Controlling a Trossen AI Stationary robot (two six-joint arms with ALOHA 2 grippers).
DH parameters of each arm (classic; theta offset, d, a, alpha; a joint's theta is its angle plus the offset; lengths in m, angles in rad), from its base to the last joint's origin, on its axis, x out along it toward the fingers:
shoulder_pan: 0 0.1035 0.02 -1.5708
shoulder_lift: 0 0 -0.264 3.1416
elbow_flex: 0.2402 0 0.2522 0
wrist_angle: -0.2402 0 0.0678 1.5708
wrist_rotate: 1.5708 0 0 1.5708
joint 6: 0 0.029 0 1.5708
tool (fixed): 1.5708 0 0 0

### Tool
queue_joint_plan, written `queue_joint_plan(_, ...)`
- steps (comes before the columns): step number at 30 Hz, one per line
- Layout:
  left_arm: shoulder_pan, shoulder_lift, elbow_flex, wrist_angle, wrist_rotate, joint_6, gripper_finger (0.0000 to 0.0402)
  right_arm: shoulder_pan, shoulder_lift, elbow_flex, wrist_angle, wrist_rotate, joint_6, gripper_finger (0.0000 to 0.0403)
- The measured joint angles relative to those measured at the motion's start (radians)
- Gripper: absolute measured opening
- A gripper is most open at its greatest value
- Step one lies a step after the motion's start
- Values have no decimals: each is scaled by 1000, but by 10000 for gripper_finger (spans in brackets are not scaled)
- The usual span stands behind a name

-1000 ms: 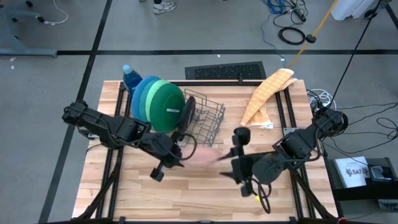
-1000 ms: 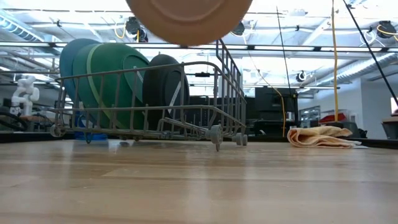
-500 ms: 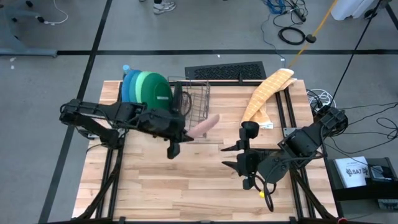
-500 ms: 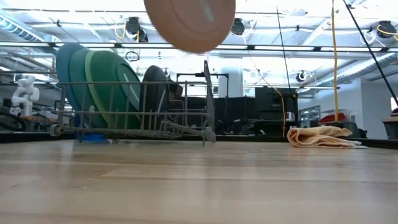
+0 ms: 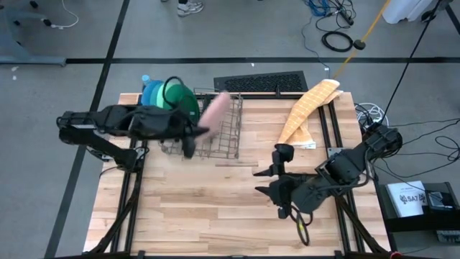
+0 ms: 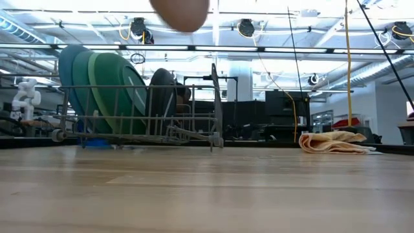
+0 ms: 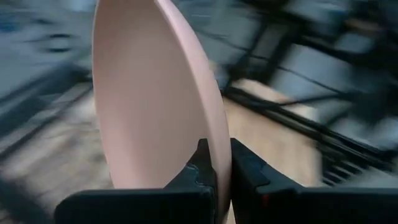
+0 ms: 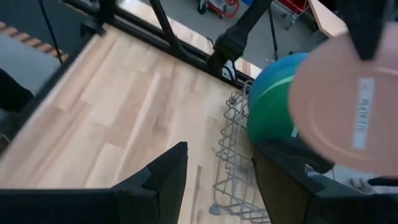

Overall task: Sort dishes
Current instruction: Put the pink plate into the dishwasher rack

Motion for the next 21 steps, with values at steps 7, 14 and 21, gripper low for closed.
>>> queue_joint_plan(7,73,63,-9,-29,-142,-177,12,-12,0,-36,44,3,-6,173)
queue_joint_plan(14,137,177,-9,33,-140,-179,12,12,-1,-155,200,52,-2,173)
queue_joint_plan(21,228,256,-11,31,-138,-207,12,24,0,-225,243,57,-10,173)
